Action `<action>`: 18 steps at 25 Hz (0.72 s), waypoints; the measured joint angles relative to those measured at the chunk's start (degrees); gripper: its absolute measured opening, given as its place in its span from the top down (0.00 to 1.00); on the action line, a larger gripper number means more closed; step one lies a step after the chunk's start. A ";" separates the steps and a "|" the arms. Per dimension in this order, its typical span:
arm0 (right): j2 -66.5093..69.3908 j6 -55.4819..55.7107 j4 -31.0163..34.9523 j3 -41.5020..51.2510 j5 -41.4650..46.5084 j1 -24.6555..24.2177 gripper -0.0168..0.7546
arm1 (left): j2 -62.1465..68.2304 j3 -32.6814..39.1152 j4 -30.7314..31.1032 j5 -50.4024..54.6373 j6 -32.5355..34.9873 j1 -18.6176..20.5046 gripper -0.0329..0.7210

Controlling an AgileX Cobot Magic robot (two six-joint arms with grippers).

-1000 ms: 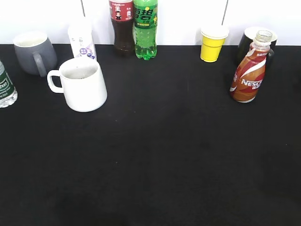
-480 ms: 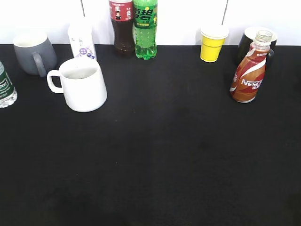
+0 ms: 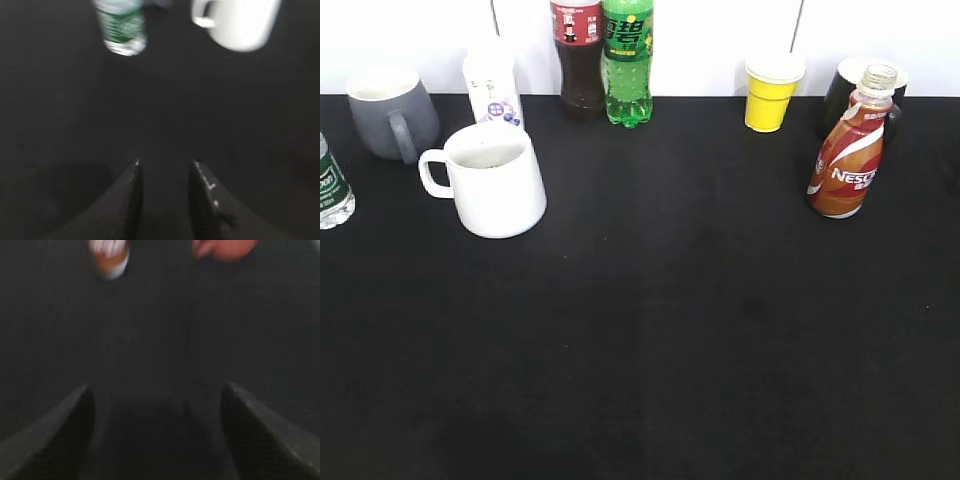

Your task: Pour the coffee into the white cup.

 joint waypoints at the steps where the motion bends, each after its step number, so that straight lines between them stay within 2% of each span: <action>1: -1.84 0.00 0.06 0.00 0.06 -1.26 0.21 | -1.27 0.00 0.00 -0.10 0.00 1.97 0.64; 3: -2.13 0.00 0.07 0.00 0.05 -2.47 0.21 | -3.22 0.00 -0.05 -0.21 0.00 4.48 0.64; 9: -2.19 0.00 0.11 0.00 0.00 -2.54 0.21 | -7.63 0.00 -0.19 -0.26 0.00 7.81 0.64; 18: -2.19 0.00 0.11 0.00 0.00 -2.54 0.21 | -7.63 0.00 -0.24 -0.26 0.00 8.02 0.64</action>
